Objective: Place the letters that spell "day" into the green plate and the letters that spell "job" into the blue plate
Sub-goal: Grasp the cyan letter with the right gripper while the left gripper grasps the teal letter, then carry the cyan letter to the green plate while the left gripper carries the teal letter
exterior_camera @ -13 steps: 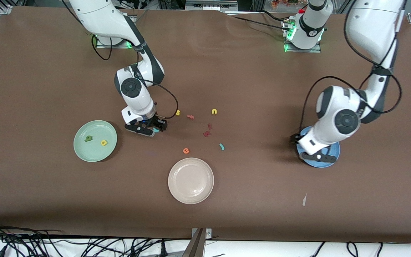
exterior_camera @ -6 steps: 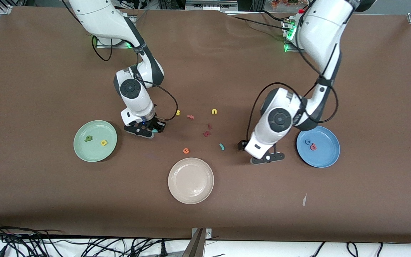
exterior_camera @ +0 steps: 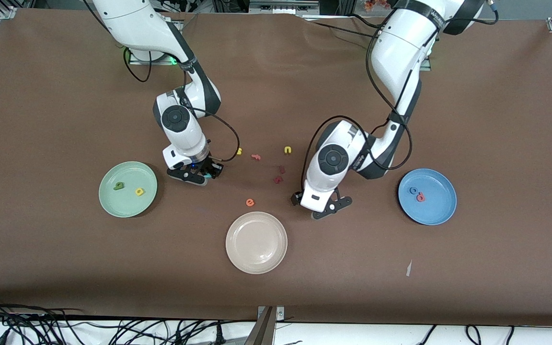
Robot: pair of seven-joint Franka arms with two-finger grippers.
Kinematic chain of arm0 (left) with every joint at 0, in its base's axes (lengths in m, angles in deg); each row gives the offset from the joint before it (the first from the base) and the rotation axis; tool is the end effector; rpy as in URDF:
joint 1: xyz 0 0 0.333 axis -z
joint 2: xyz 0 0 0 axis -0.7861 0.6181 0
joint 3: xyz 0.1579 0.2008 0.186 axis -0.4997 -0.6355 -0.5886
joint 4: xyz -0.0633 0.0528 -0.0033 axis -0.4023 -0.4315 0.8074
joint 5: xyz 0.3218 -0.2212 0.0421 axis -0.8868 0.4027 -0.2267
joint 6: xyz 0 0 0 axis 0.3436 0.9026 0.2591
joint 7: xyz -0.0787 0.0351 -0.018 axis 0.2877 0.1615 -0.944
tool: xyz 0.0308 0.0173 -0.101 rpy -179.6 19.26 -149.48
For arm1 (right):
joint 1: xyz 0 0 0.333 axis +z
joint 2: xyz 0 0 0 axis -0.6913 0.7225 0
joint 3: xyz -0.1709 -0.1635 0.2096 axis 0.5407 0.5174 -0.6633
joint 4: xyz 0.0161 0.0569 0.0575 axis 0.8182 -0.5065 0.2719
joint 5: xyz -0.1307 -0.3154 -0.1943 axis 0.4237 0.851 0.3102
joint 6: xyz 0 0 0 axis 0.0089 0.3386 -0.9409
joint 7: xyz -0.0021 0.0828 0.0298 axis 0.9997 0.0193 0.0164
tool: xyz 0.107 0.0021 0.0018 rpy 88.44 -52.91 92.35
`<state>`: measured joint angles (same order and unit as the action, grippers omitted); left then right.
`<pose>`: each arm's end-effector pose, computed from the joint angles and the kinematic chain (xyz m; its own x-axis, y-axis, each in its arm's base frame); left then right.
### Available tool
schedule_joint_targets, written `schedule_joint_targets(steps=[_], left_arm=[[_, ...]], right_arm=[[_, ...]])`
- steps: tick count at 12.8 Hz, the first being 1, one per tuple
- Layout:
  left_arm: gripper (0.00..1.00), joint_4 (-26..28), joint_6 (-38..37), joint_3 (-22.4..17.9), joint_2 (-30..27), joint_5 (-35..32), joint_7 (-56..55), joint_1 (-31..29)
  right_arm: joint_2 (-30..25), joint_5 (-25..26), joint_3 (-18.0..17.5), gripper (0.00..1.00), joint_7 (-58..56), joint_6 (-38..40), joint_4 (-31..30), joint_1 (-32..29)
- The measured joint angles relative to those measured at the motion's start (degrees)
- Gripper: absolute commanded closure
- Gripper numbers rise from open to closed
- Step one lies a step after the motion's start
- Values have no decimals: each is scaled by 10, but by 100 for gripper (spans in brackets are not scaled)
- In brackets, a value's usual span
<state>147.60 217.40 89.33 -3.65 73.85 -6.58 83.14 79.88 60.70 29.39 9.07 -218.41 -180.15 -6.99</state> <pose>0.6245 -0.4069 0.2055 0.8805 0.4728 -0.0355 0.4741 -0.8781 0.0640 0.5287 0.2870 0.1773 0.9552 -0.2782 0.1008 -0.2747 -0.9604 -0.0468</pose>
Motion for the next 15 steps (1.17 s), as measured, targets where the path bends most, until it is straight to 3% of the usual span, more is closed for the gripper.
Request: schedule_joint_targets(steps=[3,5,6,7,8,9,10,13,15], left_arm=[[0,-34,-1,0,32,0,-42,14],[16,-42,-1,-2,48,0,-45,19],[34,-44,-1,-2,54,0,-45,20],[60,-45,-1,-2,57,0,-45,21],[79,-47,-2,-3,58,0,-45,21],[93,-50,-6,-3,58,0,-45,21],[100,-53,-7,-4,58,0,-45,21],[100,-58,-9,-4,57,0,-45,21],[100,-59,-16,-6,57,0,-45,21]], right_arm=[[0,1,10,90,-14,4,2,1],[-6,1,34,90,-55,36,12,1],[-13,1,49,89,-82,70,24,1],[-22,1,66,89,-112,110,40,1],[-32,1,84,89,-144,152,57,1],[-42,1,102,89,-179,197,75,1],[-51,1,123,89,-219,239,93,1],[-66,1,177,89,-335,276,103,-1],[-66,1,191,88,-373,261,87,-4]])
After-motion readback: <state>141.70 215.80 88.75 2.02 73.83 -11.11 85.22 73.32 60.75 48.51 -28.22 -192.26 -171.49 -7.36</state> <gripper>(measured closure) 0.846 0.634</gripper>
